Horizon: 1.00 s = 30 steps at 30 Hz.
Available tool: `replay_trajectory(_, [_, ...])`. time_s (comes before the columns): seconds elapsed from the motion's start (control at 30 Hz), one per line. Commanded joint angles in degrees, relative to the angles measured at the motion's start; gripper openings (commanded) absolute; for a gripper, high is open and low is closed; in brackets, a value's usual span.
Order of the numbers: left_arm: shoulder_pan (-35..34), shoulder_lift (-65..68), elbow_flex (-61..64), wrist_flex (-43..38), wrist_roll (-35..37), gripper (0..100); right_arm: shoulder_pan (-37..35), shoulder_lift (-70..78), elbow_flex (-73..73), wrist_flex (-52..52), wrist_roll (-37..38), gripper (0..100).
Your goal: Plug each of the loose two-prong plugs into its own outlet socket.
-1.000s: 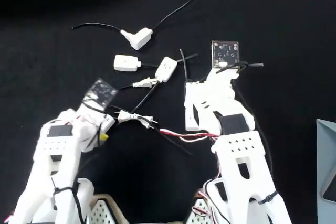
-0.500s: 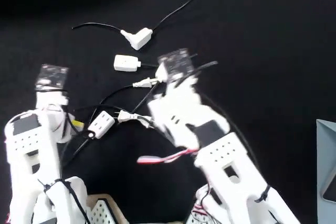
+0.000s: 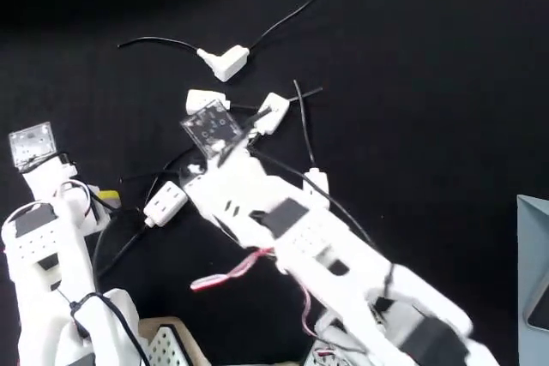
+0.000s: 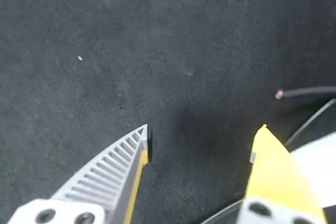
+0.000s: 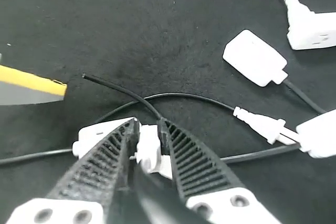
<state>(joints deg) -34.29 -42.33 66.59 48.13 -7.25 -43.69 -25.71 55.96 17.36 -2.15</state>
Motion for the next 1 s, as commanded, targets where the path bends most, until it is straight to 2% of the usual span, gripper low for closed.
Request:
replay_trajectory(0.0, [-0.40,-2.02,0.13,-1.58,1.14,31,-2.11,6.64,-6.46,-3.60,0.44,1.2])
replay_trajectory(0.3, [-0.48,-5.63,2.42,-1.76,1.05,31,-5.01,16.66,-13.23,-3.34,0.62,1.2])
replay_trajectory(0.77, [-0.48,-10.20,5.14,-1.76,1.05,31,-6.07,18.42,-13.41,-3.34,0.70,1.2])
replay_trajectory(0.97, [-0.48,-10.20,5.23,-1.85,1.05,31,-5.98,24.66,-17.63,-0.35,0.70,1.2])
